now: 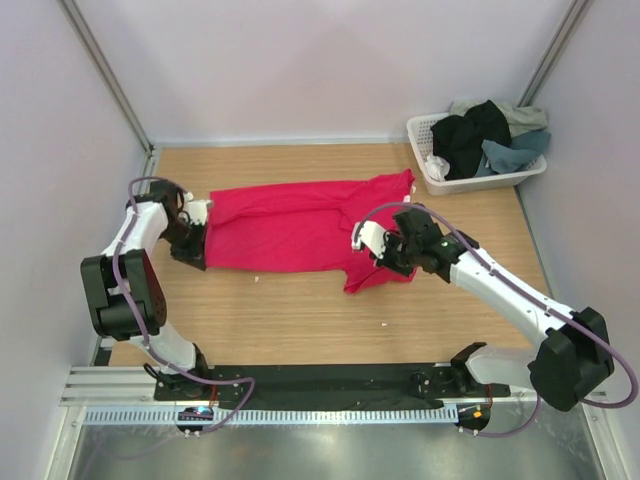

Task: Fold and stack the t-shirts
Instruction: Fold the tshirt

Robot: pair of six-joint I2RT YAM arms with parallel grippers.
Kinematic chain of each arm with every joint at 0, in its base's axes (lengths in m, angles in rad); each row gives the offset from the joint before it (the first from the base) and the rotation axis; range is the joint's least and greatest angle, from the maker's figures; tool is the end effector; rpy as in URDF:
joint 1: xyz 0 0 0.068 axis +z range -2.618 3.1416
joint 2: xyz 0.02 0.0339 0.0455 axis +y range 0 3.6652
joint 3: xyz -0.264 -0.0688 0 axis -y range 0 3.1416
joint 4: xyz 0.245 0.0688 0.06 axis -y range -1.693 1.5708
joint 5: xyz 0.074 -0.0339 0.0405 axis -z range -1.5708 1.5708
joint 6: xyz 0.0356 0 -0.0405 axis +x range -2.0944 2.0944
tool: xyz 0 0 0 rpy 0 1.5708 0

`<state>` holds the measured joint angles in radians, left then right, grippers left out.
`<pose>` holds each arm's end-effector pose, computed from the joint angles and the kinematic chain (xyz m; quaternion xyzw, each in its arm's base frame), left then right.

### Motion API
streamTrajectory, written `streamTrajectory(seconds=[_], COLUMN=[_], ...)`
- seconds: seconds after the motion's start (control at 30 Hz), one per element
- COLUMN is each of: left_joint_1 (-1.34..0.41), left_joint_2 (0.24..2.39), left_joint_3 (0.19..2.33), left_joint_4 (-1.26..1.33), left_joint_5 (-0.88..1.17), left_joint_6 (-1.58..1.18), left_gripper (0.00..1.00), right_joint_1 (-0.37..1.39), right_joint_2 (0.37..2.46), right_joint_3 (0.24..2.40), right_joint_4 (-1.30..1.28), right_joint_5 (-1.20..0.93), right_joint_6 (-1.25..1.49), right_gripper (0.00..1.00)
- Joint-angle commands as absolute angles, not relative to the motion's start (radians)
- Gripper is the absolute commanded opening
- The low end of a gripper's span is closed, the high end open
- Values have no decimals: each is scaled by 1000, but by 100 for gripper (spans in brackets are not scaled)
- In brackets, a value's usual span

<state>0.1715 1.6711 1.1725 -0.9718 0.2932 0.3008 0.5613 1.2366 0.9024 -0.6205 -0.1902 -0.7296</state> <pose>0.2985 0.0413 0.2042 0.0711 0.9855 -0.1302 0.0824 0.2059 0.1374 0.2503 -0.5936 0.7405 0.0648 0.3084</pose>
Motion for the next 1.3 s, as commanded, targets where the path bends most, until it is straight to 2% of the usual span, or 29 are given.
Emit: streamTrajectory(seconds=[0.0,0.27,0.6,0.87,1.07,1.27], left_joint_1=[179,179,181,187,209,207], left_joint_2=[1602,1604,1762,1975,2184,2370], left_joint_3=[1223,1285,1426,1724,2066,2316], left_joint_4=[-1052,-1108,-1195,-1310,-1416,-1511], left_joint_5=[287,291,285,294,330,359], left_joint_6=[357,373,414,439,422,408], left_gripper=[0,0,0,0,0,0], right_joint_1=[540,497,425,348,308,296], right_joint_2=[1193,1215,1373,1604,1784,1968], right_joint_3=[966,1051,1193,1414,1609,1813], right_joint_4=[-609,-584,-485,-410,-390,-399], right_joint_5=[-186,-163,-146,-167,-167,-163], right_joint_6=[-709,-727,-787,-776,-769,-767], right_gripper=[1,1,1,1,1,1])
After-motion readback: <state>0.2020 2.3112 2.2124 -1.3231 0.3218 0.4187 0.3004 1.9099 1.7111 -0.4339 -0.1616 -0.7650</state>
